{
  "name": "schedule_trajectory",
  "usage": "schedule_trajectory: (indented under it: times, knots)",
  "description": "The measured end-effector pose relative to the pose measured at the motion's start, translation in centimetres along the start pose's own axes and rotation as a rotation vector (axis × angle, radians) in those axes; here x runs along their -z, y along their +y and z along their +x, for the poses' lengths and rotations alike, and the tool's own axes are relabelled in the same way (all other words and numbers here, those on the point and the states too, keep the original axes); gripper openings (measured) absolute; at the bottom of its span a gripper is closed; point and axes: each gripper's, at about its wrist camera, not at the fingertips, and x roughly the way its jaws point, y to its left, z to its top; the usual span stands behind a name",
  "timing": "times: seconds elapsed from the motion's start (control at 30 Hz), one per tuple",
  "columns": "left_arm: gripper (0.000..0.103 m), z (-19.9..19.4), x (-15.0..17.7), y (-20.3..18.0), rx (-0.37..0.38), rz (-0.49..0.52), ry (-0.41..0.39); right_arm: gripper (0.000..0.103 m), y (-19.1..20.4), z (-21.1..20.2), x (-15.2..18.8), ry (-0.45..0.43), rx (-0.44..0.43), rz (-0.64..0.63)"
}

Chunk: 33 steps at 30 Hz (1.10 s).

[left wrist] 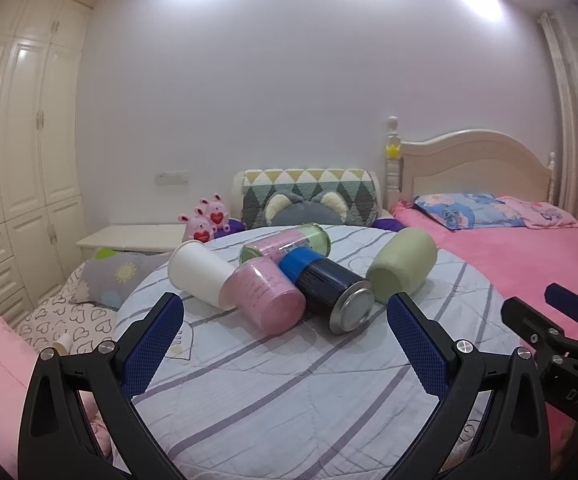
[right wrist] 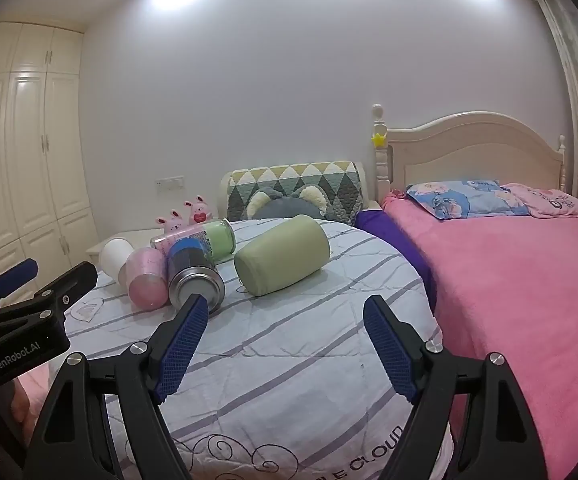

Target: Flip cup upright

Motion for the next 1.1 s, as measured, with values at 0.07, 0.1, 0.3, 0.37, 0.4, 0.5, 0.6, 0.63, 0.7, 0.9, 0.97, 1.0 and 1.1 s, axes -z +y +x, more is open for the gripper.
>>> schedule_trajectory:
  times: [0.07,0.1,0.3,0.37,0.4,0.5,0.6,0.63,0.7,0.9,0.97,1.0,1.1]
  knots:
    - [0.103,0.11,0.02,0.03,-0.003,0.001,0.004,0.081,-0.01,-0.04,-0.02,0.0,0.0,0.0]
    - [0.103,0.08,0.08,0.01,-0.007,0.004,0.005,0.081,-0.03,-0.06,-0.03,-0.002,0.002,-0.001]
    - [0.103,0.35,-0.09,-0.08,-0.021,0.02,0.016,0.081,0.15,-0.46,-0.5,-0.013,-0.003,-0.005]
    - [0.103,0.42,-0.07,0.0,-0.021,0.02,0.012,0.081,0.29,-0.56,-0.56,-0.016,-0.004,-0.011]
    - [0.103,0.4,-0.04,-0.05,-0.024,0.024,0.009,0.081,0.31,-0.61,-0.53,-0.017,-0.004,-0.013]
    - [0.103,0.45,-0.02,-0.09,-0.028,0.03,0.009,0.081,0.45,-0.56,-0.52,-0.014,-0.007,-0.017]
    - [0.103,0.46,0.01,-0.17,-0.028,0.029,0.01,0.081,0.46,-0.6,-0.46,-0.013,-0.006,-0.019]
    - [0.103,0.44,0.04,-0.17,-0.029,0.03,0.011,0.081,0.45,-0.6,-0.46,-0.012,-0.004,-0.019]
    - [0.103,0.44,0.06,-0.15,-0.031,0.032,0.013,0.081,0.43,-0.6,-0.44,-0.008,-0.008,-0.015]
    - [0.103,0.4,0.13,-0.12,-0.033,0.031,0.017,0.081,0.4,-0.53,-0.37,0.008,-0.001,-0.018]
    - [0.103,0.47,0.14,-0.1,-0.036,0.031,0.021,0.081,0.44,-0.39,-0.37,0.015,-0.001,-0.017]
    - [0.103,0.48,0.14,-0.02,-0.037,0.03,0.022,0.081,0.44,-0.32,-0.38,0.02,-0.002,-0.017]
    - [0.103,0.54,0.09,0.02,-0.039,0.03,0.025,0.081,0.47,-0.21,-0.46,0.024,-0.001,-0.017]
